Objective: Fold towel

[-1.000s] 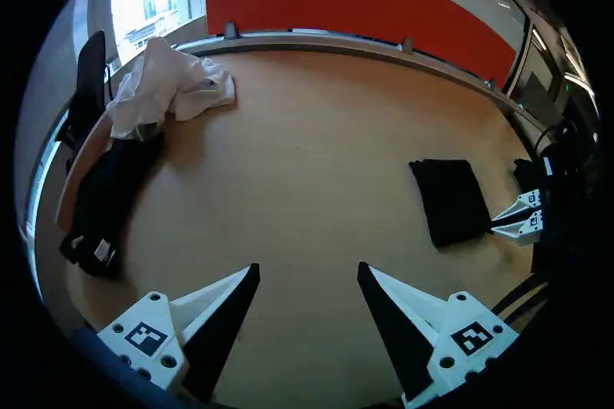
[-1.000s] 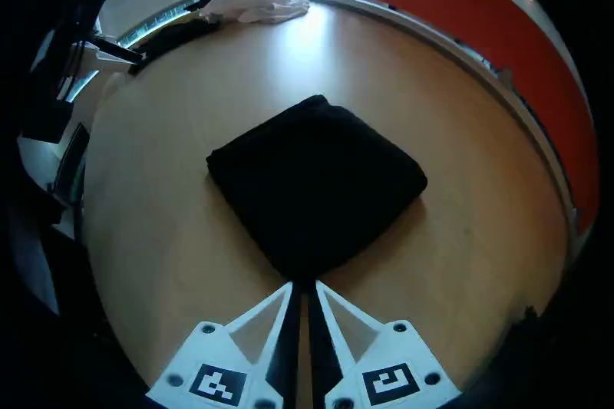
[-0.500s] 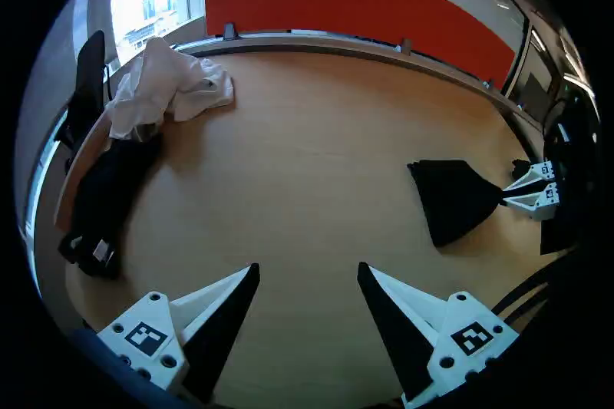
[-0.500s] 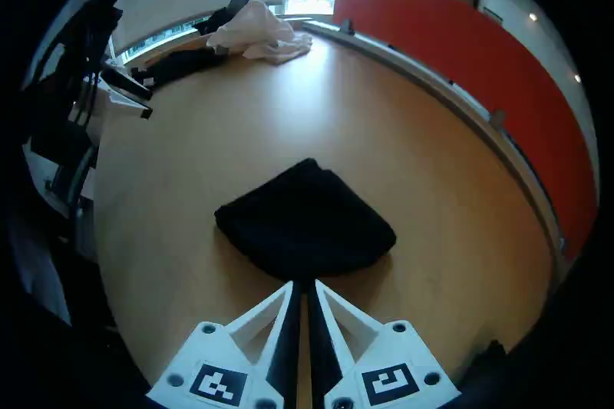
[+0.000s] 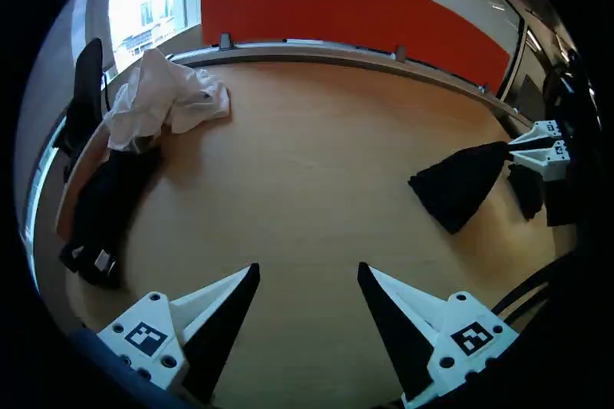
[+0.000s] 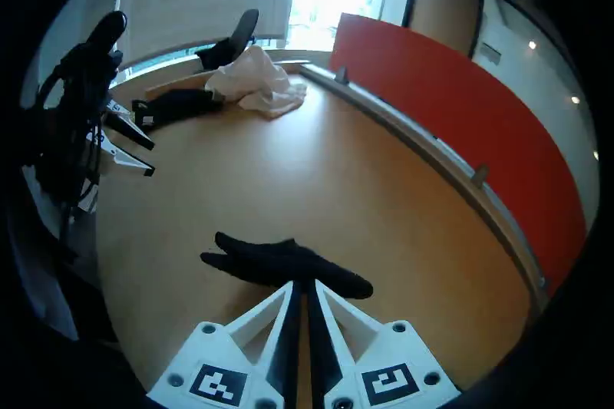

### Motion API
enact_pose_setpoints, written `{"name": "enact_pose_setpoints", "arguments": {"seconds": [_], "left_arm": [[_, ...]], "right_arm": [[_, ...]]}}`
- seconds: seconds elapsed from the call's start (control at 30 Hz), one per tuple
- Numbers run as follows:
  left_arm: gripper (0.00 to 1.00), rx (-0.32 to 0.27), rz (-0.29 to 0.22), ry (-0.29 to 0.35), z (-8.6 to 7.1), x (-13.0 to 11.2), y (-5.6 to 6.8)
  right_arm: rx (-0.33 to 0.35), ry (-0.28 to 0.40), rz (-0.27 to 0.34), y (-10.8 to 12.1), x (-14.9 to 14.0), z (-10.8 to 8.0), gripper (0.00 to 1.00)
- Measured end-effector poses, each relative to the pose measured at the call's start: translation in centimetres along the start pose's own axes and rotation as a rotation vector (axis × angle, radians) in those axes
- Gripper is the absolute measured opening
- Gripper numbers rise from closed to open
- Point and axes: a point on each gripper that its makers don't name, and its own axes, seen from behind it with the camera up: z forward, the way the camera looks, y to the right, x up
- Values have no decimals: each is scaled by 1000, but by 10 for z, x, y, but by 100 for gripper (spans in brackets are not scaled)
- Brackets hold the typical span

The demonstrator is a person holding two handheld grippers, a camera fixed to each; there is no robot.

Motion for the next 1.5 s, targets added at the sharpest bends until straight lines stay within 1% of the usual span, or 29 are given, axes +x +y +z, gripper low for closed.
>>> {"name": "enact_pose_setpoints", "arguments": {"seconds": [0.17,0.27,0.4,0.57,0.77,0.97,1.3,1.5], "left_arm": [[95,-2,8,11,-1,6,1],[95,-5,9,18,-2,9,2],[94,-11,12,25,-2,12,4],[94,-16,18,31,-2,15,7],[94,-24,23,33,0,19,10],[94,-27,33,36,1,23,12],[95,-27,41,32,6,27,17],[94,-25,47,31,8,30,19]], "right_arm": [[-16,35,1,11,21,-7,5],[-31,43,-6,19,27,-15,5],[-51,45,-12,30,31,-25,5],[-70,48,-2,43,30,-37,5],[-94,41,6,59,21,-46,5],[-121,32,28,80,9,-58,5],[-173,5,79,119,-19,-81,5],[-208,-21,98,145,-40,-95,5]]}}
